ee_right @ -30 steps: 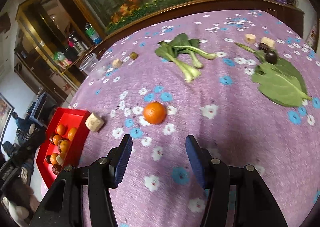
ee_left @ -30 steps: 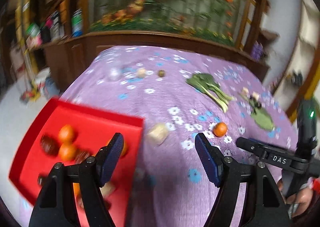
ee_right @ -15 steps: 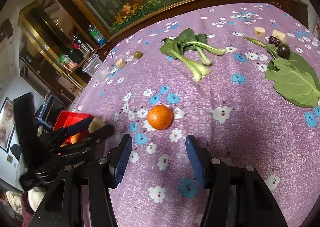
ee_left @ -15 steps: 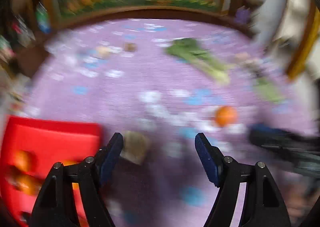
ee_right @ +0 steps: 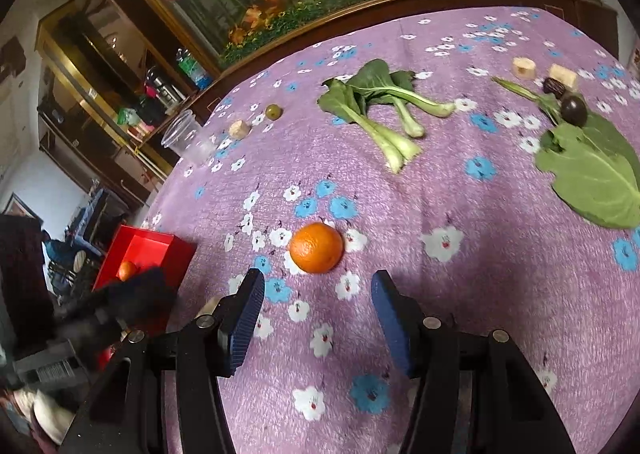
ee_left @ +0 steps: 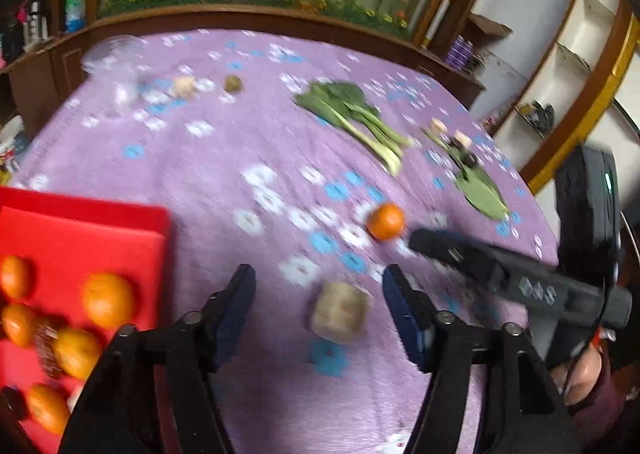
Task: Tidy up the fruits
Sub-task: 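Grasp the beige cube with the left tool while the right tool grasps the last orange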
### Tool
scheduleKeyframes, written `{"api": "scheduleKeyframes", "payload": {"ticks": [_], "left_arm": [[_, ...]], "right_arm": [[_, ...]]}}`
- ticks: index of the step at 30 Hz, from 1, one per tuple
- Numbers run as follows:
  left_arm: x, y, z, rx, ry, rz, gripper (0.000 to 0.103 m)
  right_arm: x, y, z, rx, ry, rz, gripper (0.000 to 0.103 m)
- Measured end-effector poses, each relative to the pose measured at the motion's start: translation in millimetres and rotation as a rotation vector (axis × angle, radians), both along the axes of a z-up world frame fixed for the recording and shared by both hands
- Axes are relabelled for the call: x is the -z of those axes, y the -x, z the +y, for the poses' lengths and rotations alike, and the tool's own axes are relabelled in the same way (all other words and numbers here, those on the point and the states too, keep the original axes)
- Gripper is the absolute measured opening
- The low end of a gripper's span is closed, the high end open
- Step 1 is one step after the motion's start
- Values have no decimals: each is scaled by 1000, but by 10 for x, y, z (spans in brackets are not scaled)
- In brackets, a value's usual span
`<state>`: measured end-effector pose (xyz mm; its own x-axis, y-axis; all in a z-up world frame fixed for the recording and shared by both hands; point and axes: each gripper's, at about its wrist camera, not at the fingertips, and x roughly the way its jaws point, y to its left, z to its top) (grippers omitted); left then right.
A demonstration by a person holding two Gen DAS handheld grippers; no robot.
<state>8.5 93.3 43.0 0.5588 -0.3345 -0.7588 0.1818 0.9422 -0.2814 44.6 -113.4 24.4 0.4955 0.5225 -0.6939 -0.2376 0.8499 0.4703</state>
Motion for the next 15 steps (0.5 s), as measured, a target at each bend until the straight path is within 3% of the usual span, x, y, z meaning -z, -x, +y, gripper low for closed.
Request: {"api": "scheduleKeyframes", "payload": {"ticks": [6,15], "left_arm": [[158,82,-304,58,-51,5,61],[313,11,-381,18,-129,-1,61]], "right_arm": [[34,-171,131,-3,35,2,60],[113,-204,327,-34,145,-47,60]]}}
